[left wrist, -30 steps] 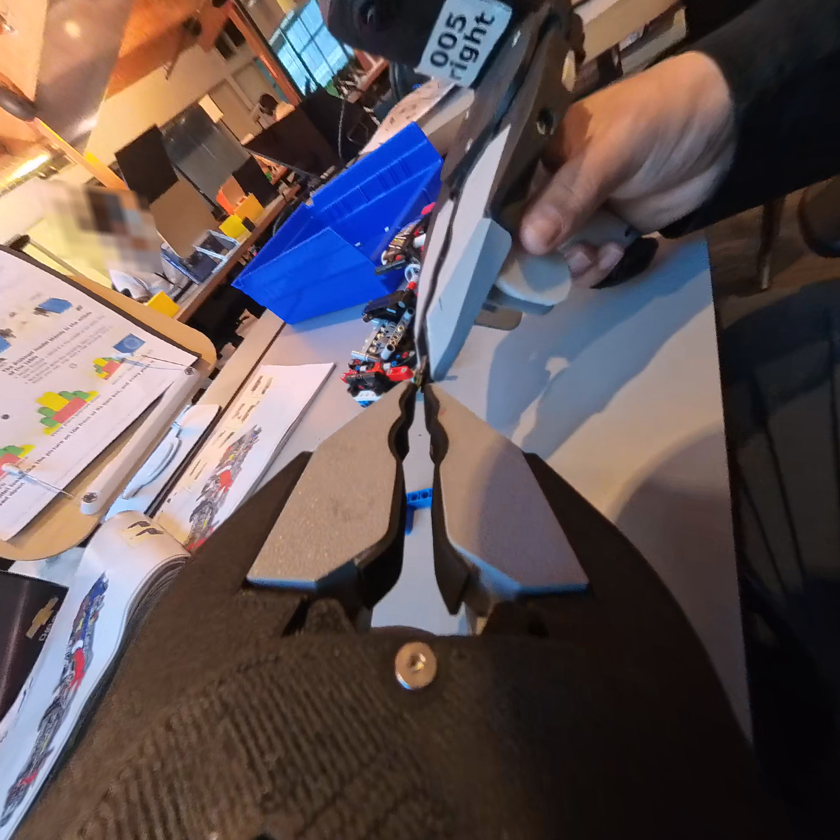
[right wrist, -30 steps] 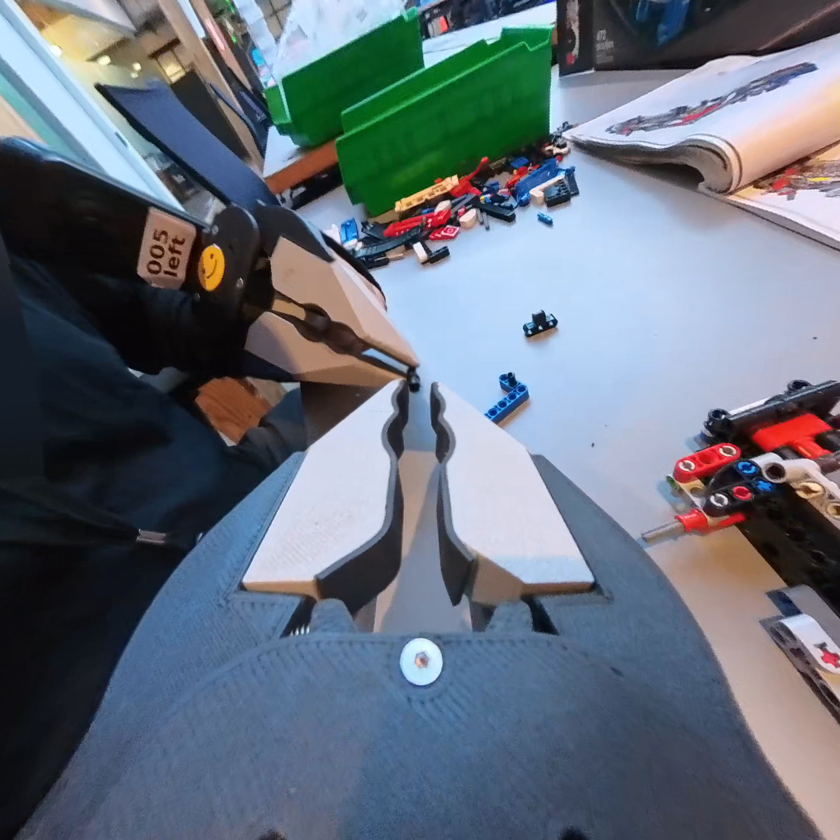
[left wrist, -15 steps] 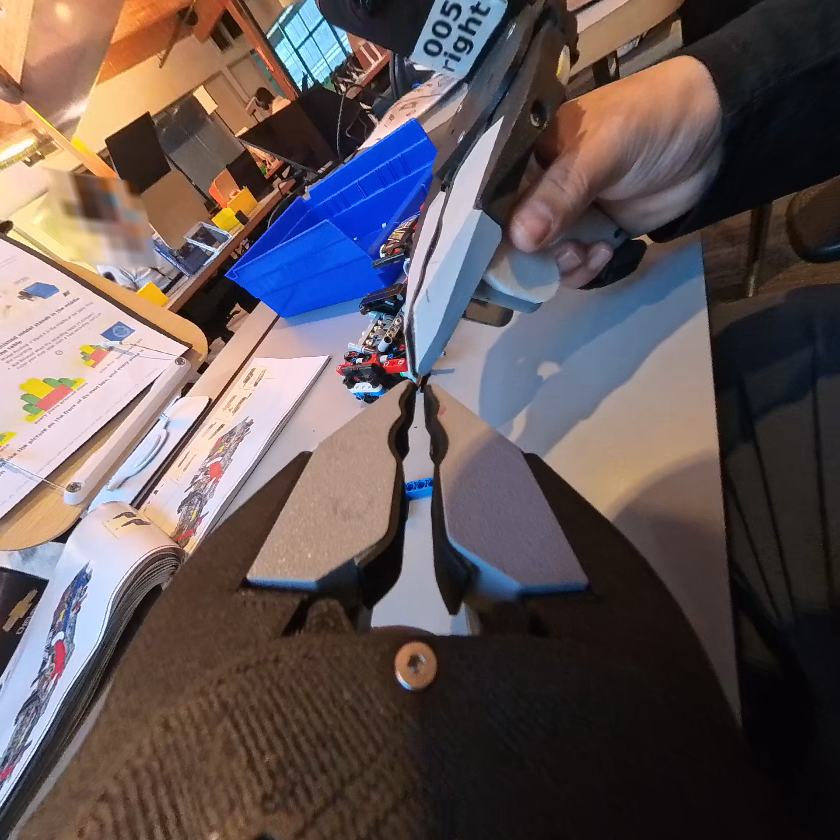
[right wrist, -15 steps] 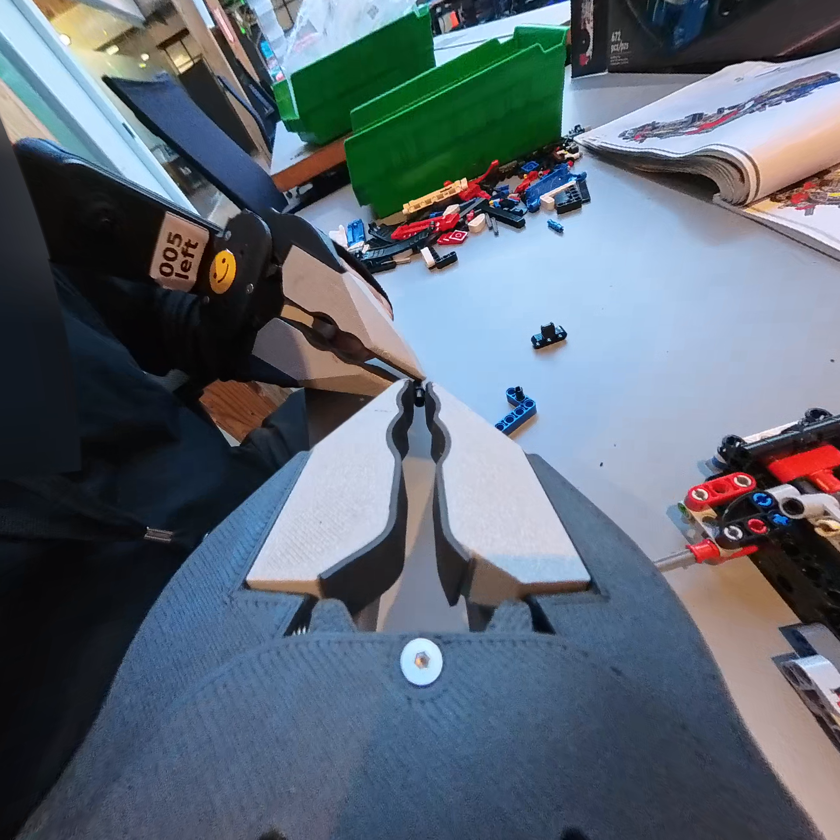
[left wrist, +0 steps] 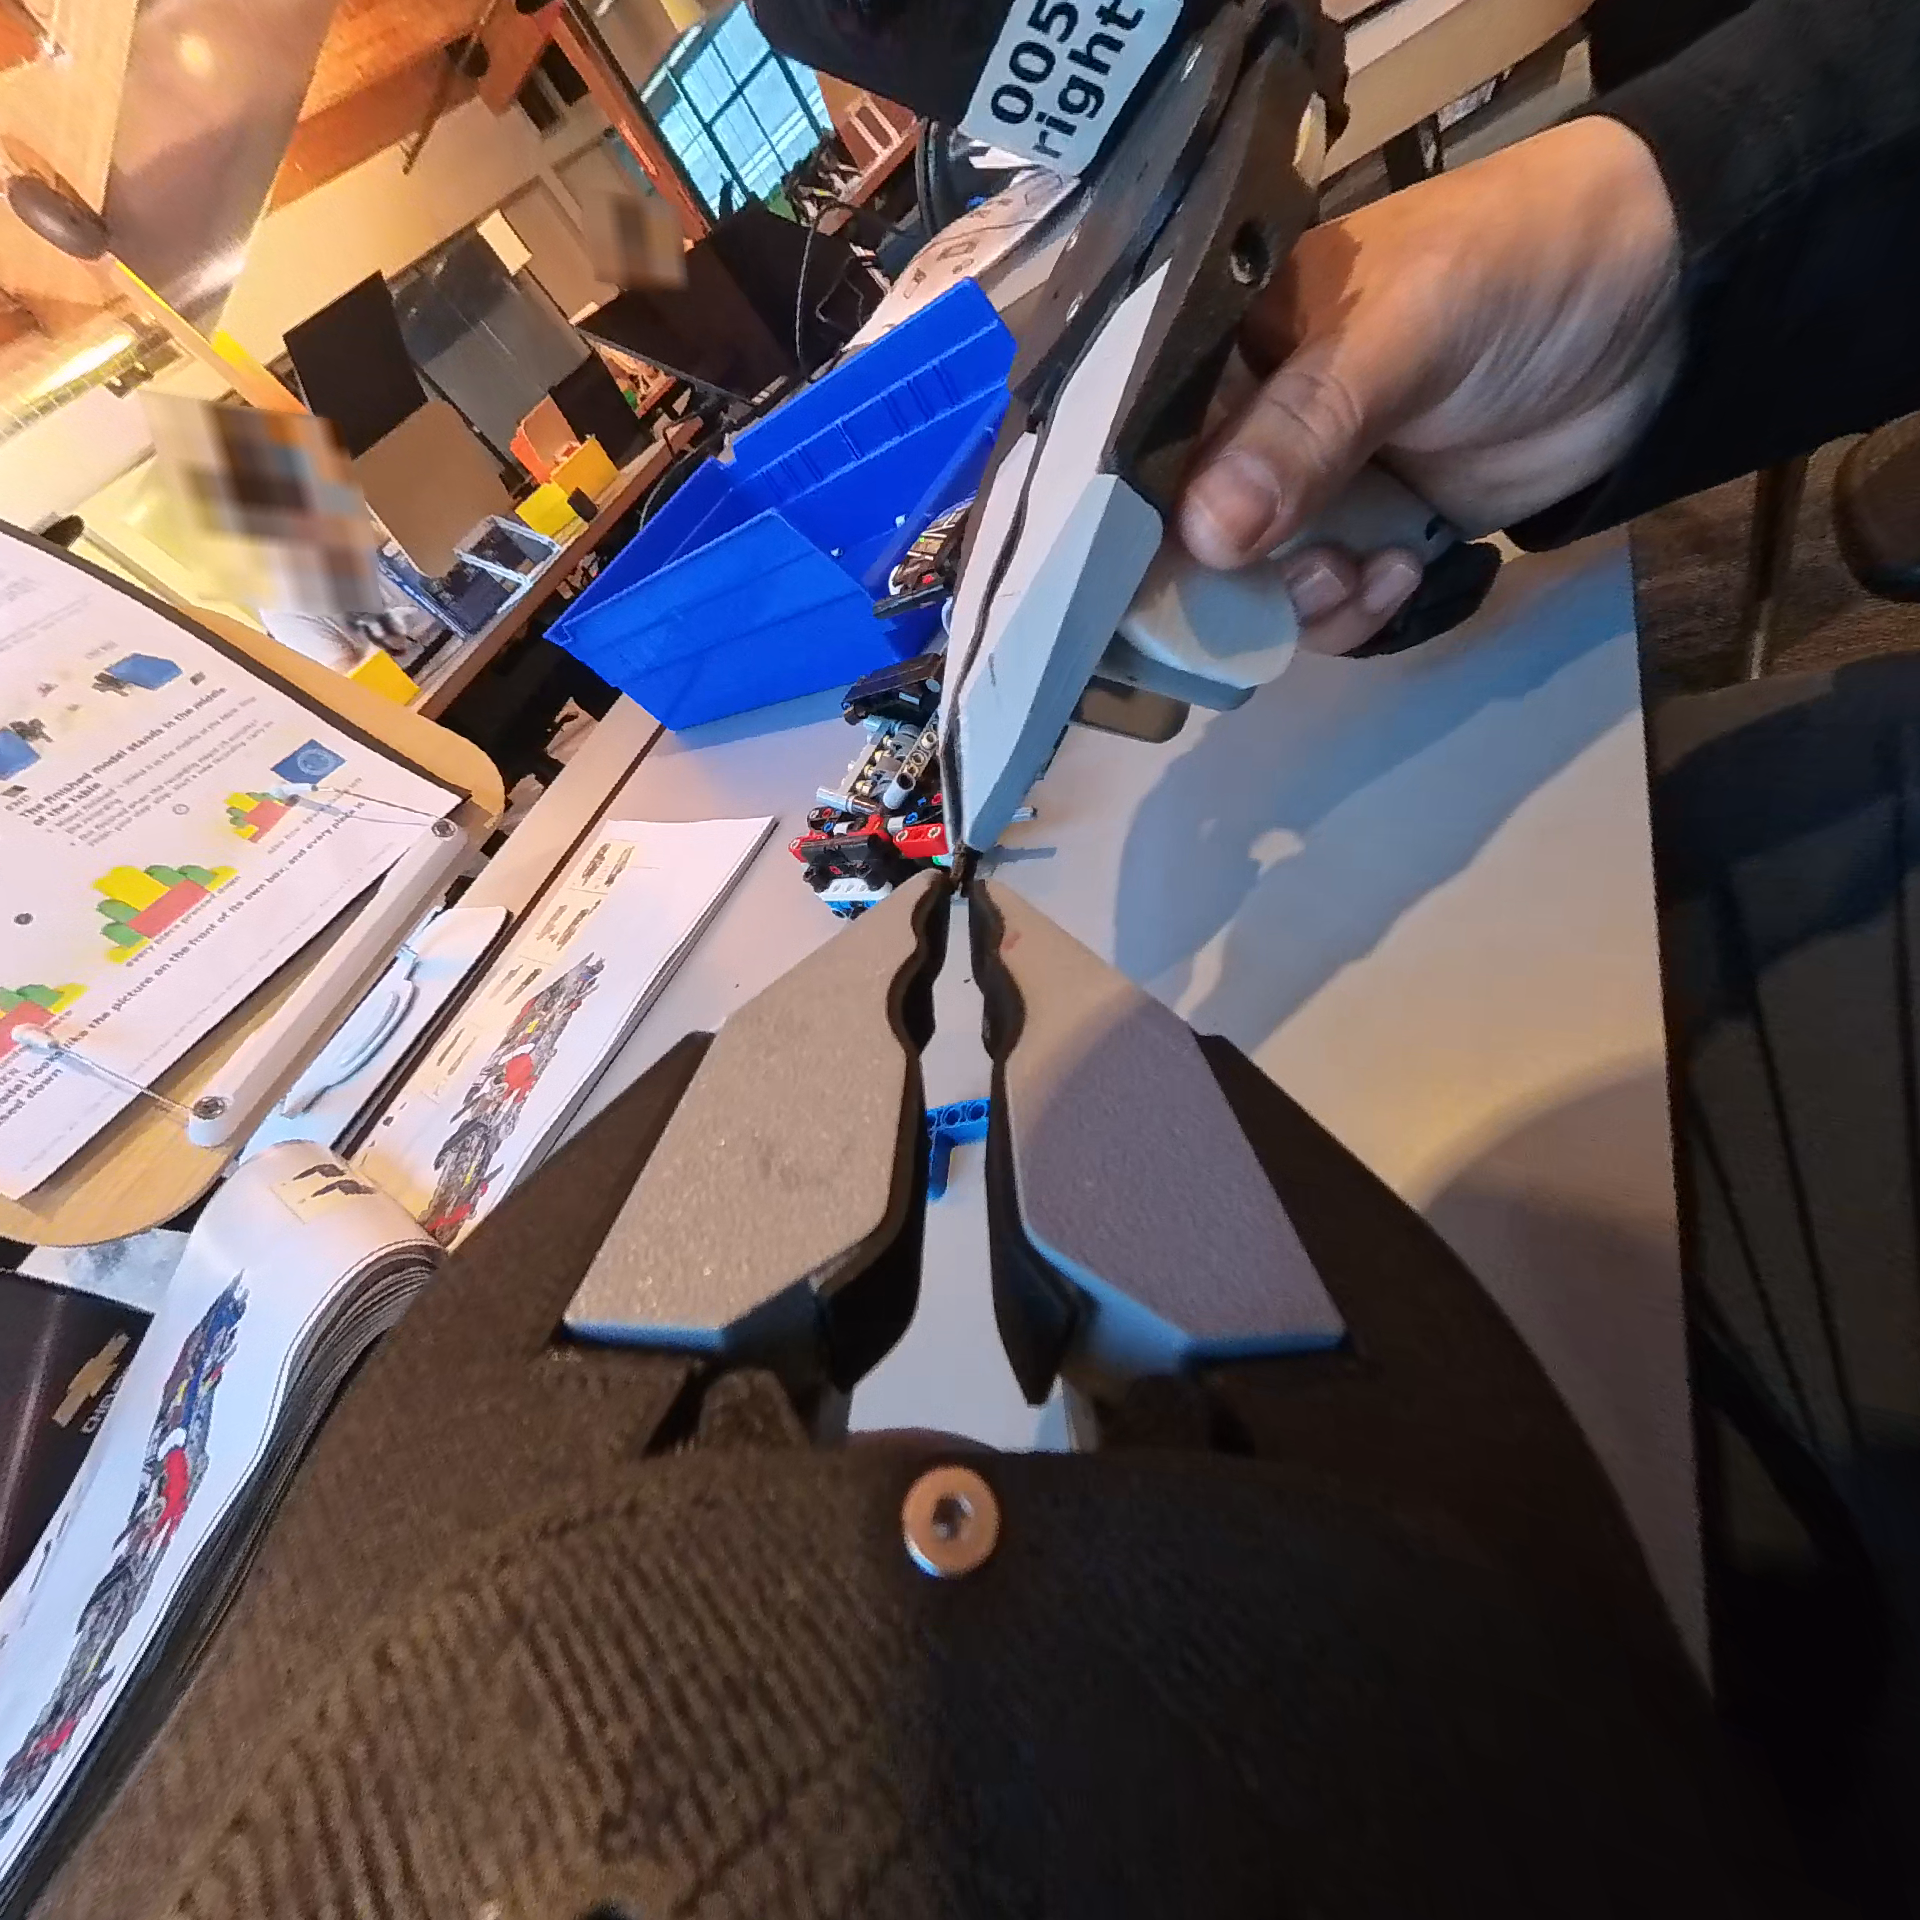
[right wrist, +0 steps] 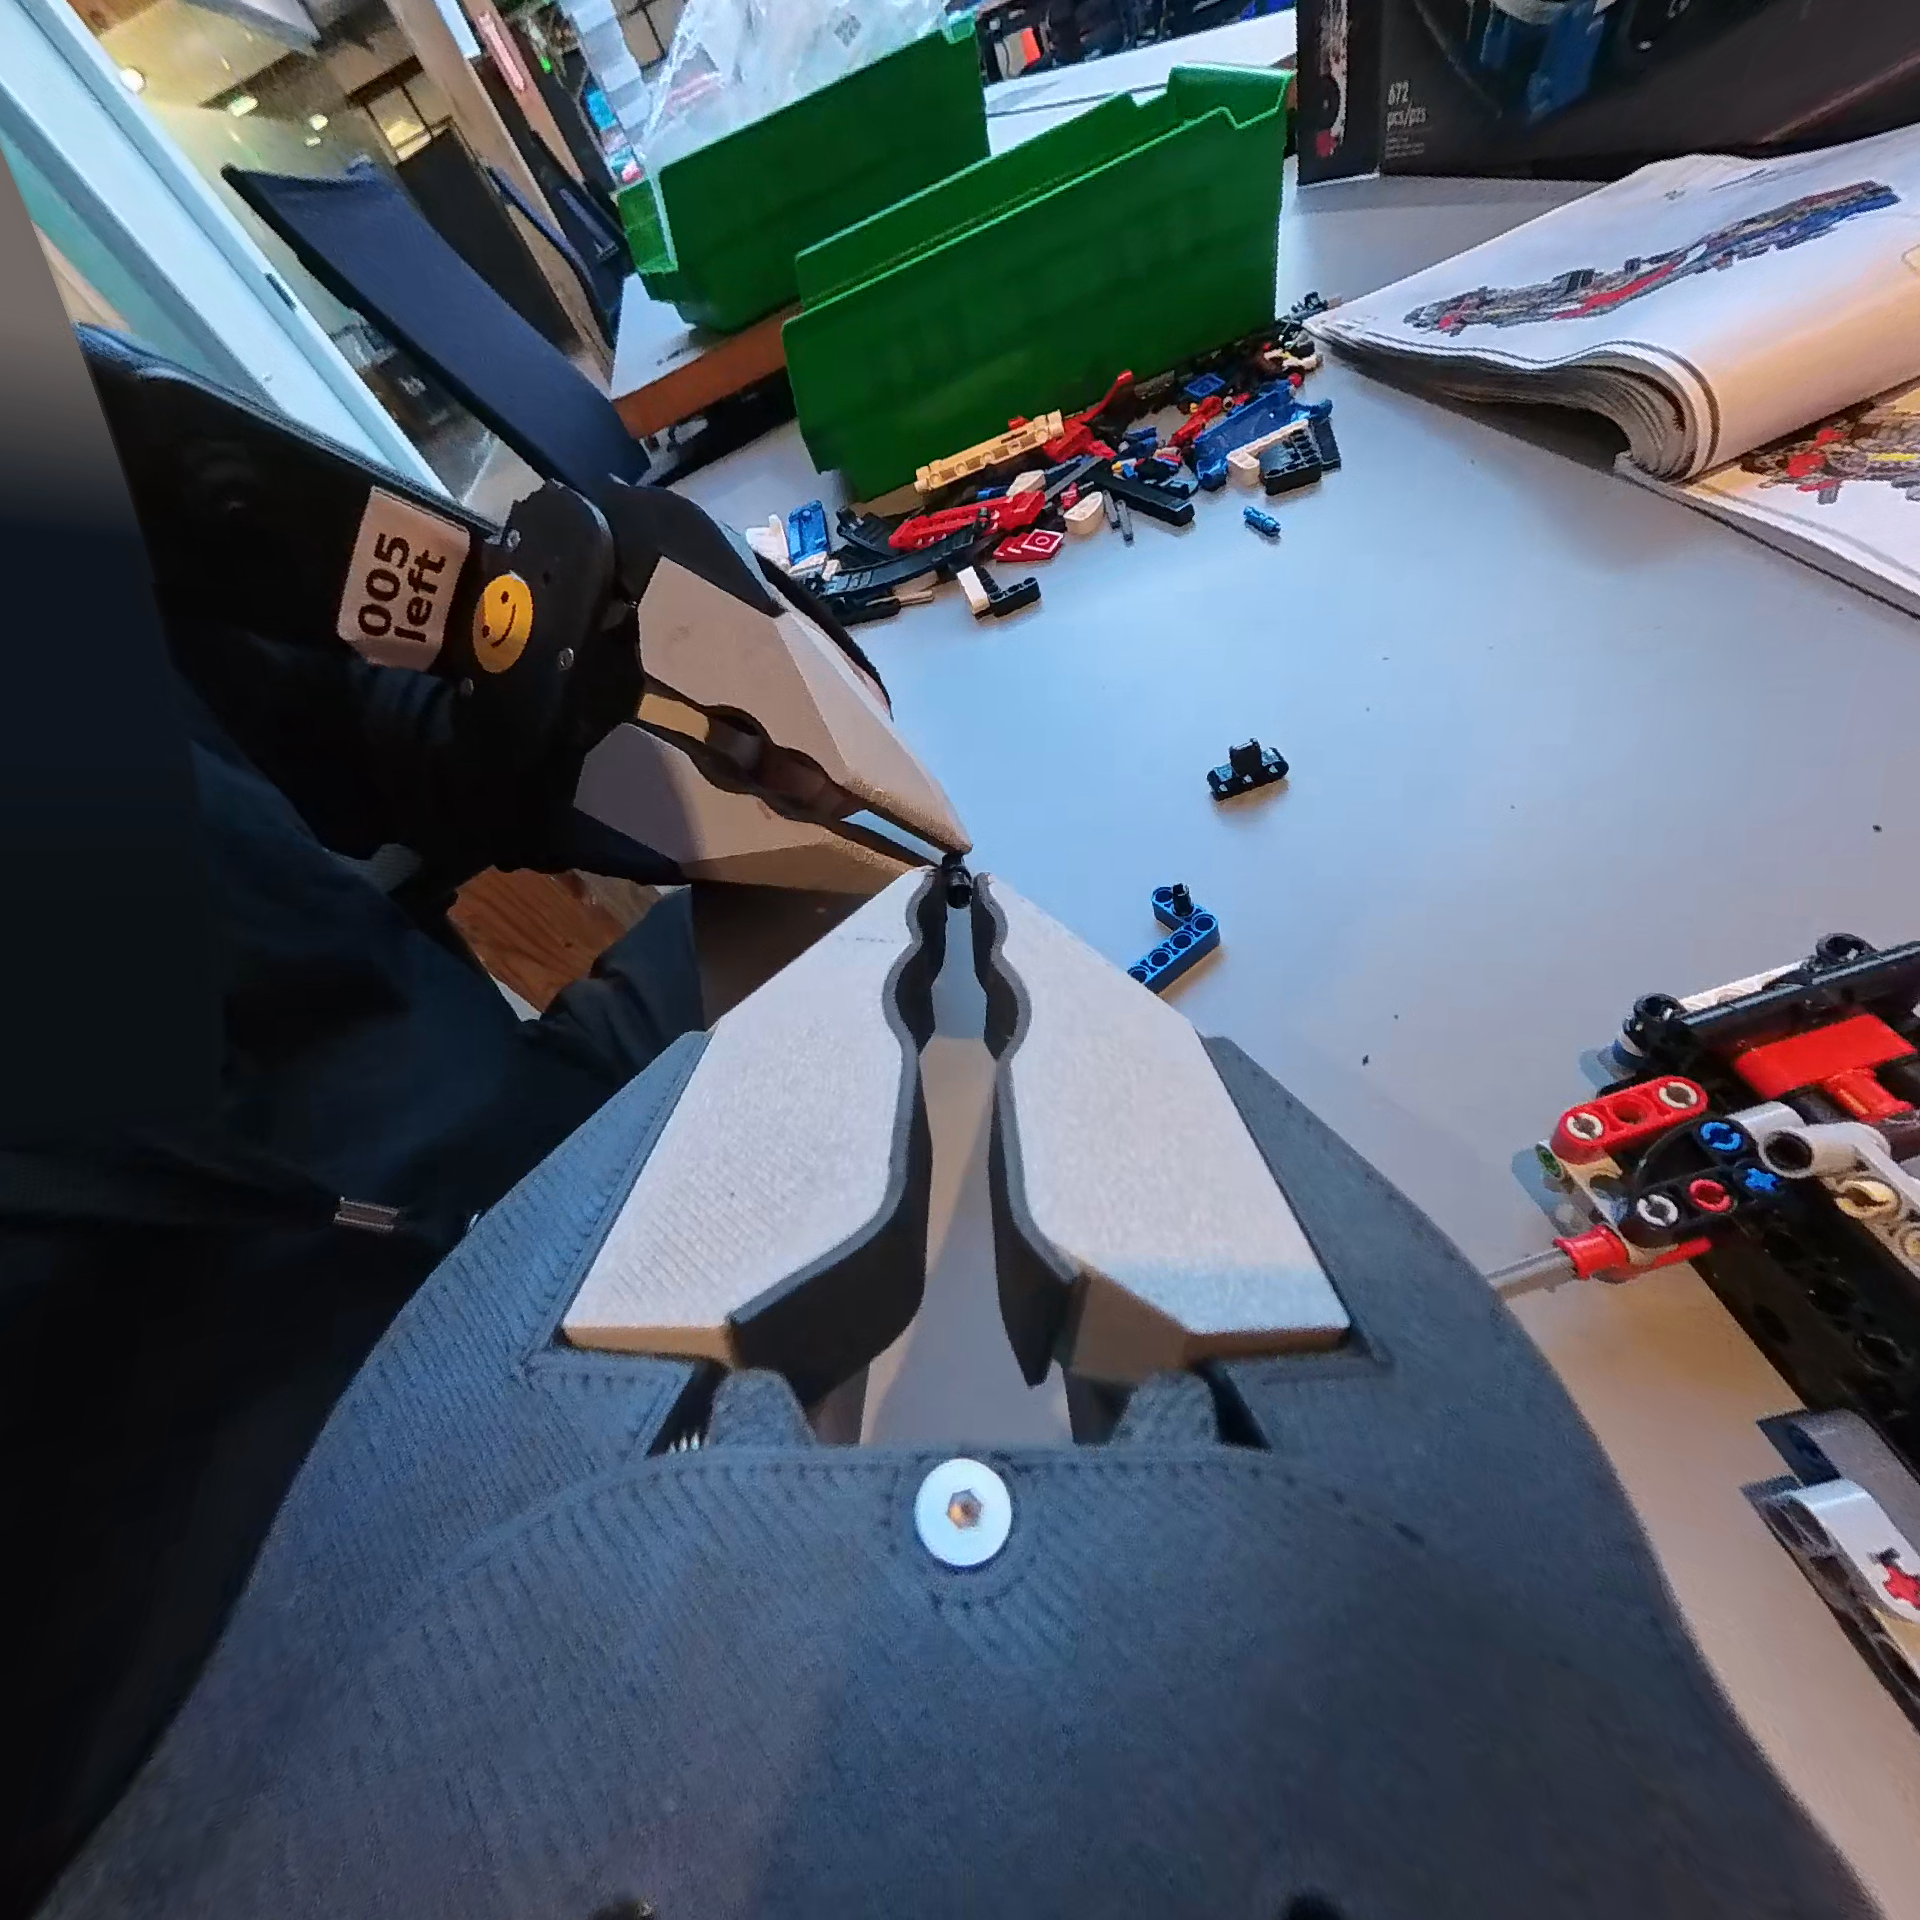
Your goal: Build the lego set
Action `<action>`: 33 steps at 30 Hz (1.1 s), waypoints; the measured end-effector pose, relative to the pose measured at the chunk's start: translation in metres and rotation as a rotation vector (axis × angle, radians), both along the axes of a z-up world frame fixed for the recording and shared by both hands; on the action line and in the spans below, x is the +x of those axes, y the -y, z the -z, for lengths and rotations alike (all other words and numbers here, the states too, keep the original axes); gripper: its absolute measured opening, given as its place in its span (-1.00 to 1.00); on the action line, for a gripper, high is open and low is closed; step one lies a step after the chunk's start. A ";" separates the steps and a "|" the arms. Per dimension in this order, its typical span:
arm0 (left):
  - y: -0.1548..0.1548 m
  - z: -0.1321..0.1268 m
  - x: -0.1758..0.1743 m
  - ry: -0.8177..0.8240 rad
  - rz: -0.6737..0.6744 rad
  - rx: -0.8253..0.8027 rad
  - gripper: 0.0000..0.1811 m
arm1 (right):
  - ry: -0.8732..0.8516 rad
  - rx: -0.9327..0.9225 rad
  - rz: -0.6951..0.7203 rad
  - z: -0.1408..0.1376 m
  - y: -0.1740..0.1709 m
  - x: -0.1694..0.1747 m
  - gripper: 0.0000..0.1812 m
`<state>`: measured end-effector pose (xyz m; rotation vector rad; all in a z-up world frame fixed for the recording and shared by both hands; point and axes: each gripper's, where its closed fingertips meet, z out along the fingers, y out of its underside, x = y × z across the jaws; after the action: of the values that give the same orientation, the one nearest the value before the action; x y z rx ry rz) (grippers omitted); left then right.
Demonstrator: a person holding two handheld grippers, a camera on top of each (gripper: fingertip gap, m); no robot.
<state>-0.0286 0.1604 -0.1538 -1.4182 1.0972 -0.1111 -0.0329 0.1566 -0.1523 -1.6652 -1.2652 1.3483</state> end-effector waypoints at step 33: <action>-0.041 0.081 -0.038 -0.142 0.090 -0.686 -0.95 | 0.436 0.368 -0.179 0.050 -0.042 -0.013 -0.99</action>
<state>-0.0666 0.2018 -0.2346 -2.0049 1.3073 -0.4957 -0.0455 0.1988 -0.2024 -1.6552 -1.8247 0.7950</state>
